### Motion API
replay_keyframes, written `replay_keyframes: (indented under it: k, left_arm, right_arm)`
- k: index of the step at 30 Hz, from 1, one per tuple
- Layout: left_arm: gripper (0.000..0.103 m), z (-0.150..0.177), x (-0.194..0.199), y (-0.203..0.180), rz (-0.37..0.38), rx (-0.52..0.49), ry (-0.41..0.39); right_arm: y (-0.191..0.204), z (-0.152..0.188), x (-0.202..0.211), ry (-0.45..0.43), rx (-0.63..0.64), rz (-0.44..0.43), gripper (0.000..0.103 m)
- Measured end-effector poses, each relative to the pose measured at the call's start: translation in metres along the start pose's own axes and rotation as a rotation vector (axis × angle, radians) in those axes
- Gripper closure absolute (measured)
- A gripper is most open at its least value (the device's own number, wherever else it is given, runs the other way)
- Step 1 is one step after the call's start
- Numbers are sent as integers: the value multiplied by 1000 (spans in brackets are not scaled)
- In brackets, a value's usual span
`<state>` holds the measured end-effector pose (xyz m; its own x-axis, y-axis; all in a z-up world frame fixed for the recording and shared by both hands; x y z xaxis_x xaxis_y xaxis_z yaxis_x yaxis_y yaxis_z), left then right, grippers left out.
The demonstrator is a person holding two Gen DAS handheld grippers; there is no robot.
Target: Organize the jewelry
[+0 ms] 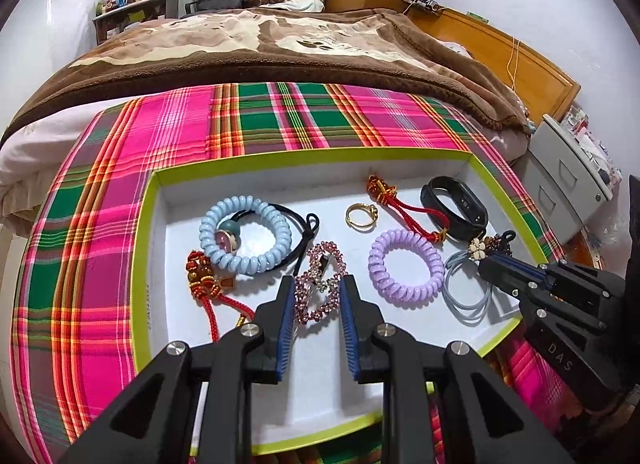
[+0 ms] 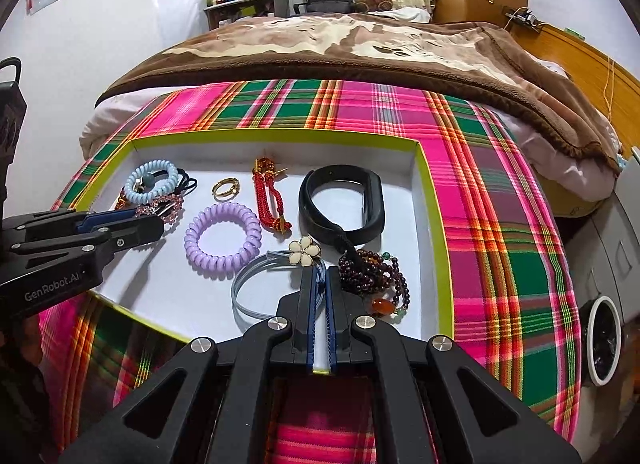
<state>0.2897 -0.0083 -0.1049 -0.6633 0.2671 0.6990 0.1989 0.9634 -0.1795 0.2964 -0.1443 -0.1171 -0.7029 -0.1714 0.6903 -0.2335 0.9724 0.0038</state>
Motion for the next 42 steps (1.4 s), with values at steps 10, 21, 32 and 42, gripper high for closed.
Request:
replay_keyframes:
  k: [10, 21, 32, 42]
  left_arm:
    - [68, 0, 2, -2, 5, 9, -8]
    - [57, -5, 26, -9, -5, 6, -63]
    - [55, 1, 72, -12, -91, 6, -138]
    - [53, 21, 111, -17, -159, 32, -191]
  right_arm:
    - [-3, -1, -1, 4, -19, 1, 93]
    - [3, -11, 17, -73, -28, -25, 59]
    - [5, -10, 50, -128, -61, -25, 59]
    - [17, -10, 101, -219, -83, -32, 59]
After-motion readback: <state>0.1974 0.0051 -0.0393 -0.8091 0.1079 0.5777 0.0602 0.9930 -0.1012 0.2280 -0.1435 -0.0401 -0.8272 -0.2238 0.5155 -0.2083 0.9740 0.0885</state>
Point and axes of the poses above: each gripper's, at about its wrist camera, not at the fingertips, and x roughly against the way its jaws point, y to its left, z to its underside, the point moved 9 cm from there along -x, roughly the way its jaws point, and after that the axes turned 8 degrees about -y, right-handed, at the moved point
